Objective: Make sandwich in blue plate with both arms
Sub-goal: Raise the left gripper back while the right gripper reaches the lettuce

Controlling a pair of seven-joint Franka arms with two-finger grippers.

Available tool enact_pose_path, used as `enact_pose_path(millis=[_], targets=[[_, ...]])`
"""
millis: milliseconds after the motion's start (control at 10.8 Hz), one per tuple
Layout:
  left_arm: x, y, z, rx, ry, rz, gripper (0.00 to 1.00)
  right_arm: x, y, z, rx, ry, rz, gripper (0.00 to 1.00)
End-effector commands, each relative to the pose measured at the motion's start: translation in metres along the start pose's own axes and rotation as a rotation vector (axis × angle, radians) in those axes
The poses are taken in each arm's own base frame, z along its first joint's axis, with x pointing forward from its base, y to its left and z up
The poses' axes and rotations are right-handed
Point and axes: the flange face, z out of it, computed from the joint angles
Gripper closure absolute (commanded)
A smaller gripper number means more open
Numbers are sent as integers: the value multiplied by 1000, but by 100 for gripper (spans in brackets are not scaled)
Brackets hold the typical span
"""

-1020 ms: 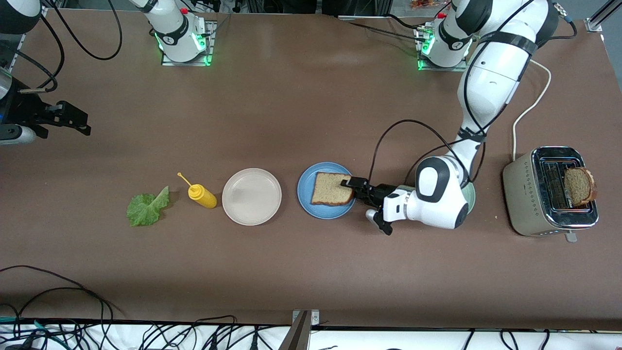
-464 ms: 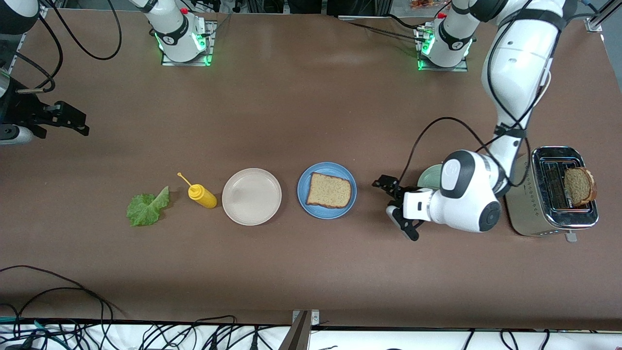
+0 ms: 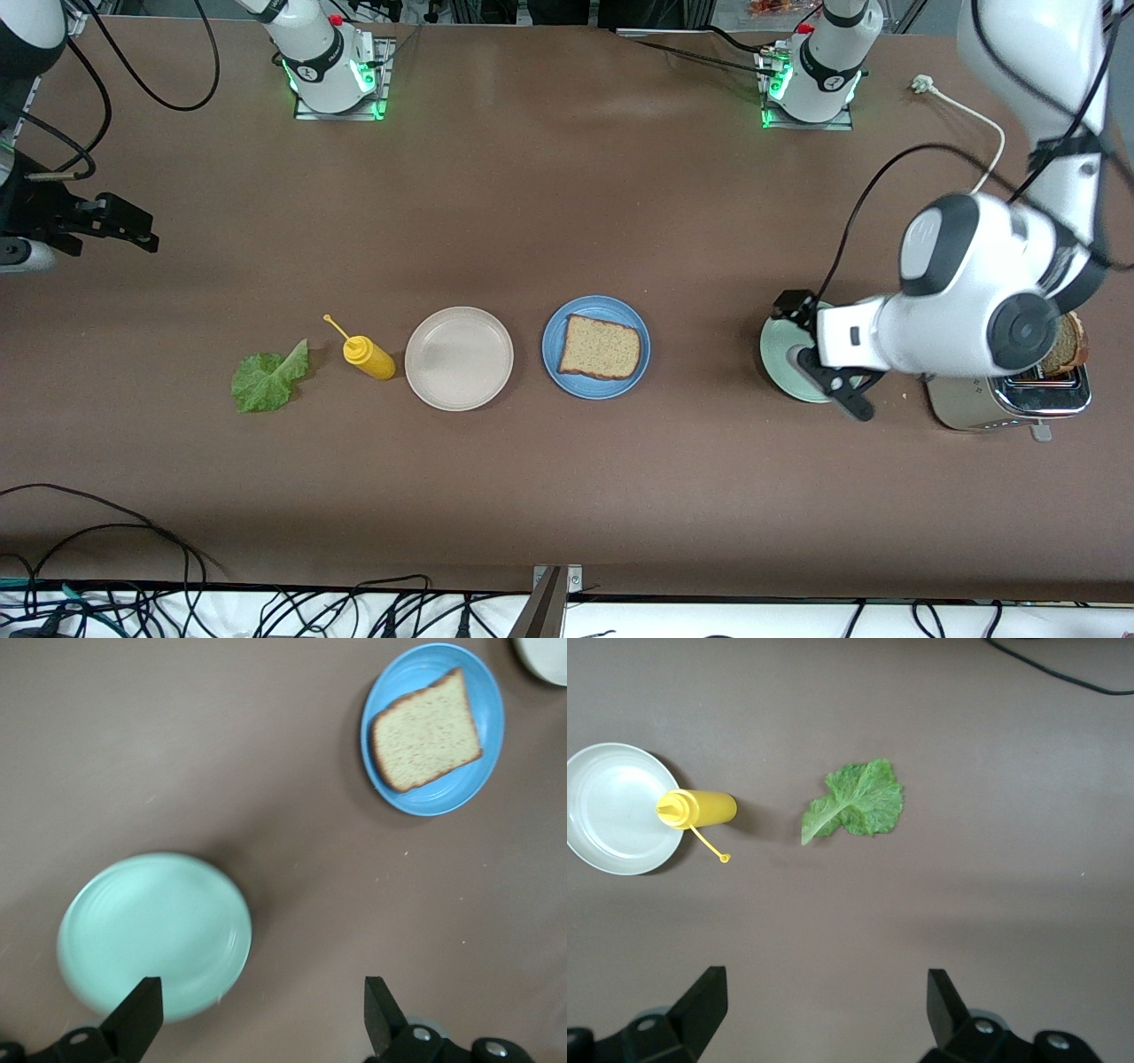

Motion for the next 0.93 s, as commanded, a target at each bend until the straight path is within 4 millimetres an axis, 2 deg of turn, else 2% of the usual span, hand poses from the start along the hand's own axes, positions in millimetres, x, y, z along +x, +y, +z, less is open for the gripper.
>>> enact_pose_path(millis=[0,93,278,371,464,556,649,742,835], targets=[[-47,51,-85,162,2,-234,0,4,7,14,0,-31,-41,0],[-64,55,-113,180,45,-279,0,6,6,24,0,-49,-38,0],[-103,55,-156,193,99,-327,0,13,4,38,-18,-67,-53,0],[-119,62,-162,198,104,-331,0,18,2,41,-13,-66,-49,0],[-135,56,-165,199,111,-359,0,23,-3,43,-12,-66,-46,0],[-147,59,-165,209,127,-368,0,25,-6,49,-13,-75,-54,0],[-156,64,-172,242,185,-372,0,30,-7,60,-15,-90,-56,0],[-165,57,-167,249,195,-391,0,39,-7,70,-14,-90,-51,0],[-172,49,-153,229,173,-410,0,50,-1,86,0,-95,-37,0]])
